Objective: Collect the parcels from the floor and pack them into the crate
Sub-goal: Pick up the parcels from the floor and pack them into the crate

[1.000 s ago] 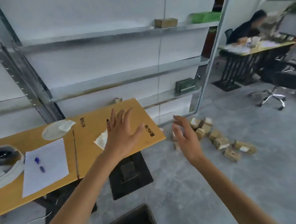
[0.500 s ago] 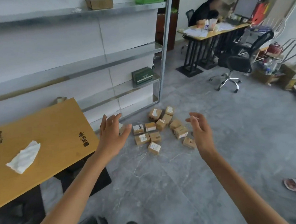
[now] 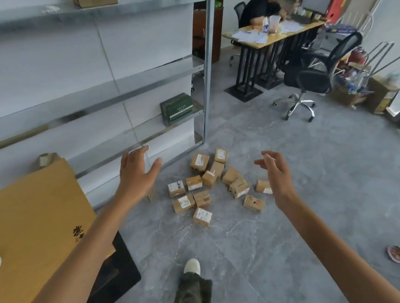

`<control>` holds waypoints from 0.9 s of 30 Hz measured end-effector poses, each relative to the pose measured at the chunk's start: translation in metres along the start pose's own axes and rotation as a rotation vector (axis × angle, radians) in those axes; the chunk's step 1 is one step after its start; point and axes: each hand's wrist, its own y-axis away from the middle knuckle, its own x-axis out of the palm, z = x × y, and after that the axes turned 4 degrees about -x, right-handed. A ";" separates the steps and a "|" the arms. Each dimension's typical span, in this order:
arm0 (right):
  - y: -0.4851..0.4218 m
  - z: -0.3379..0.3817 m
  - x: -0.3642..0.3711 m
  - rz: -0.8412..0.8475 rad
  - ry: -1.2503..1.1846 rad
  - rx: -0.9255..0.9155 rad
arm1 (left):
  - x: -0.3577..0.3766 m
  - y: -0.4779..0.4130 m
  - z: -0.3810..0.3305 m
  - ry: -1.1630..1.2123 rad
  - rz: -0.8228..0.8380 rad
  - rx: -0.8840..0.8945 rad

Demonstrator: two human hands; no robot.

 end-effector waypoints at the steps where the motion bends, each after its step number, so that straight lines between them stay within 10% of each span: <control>1: -0.018 0.001 0.008 -0.009 -0.018 0.032 | 0.000 -0.020 0.002 0.009 0.011 -0.001; 27: -0.456 -0.079 0.132 0.171 0.028 0.505 | 0.202 -0.456 -0.049 0.138 0.492 -0.340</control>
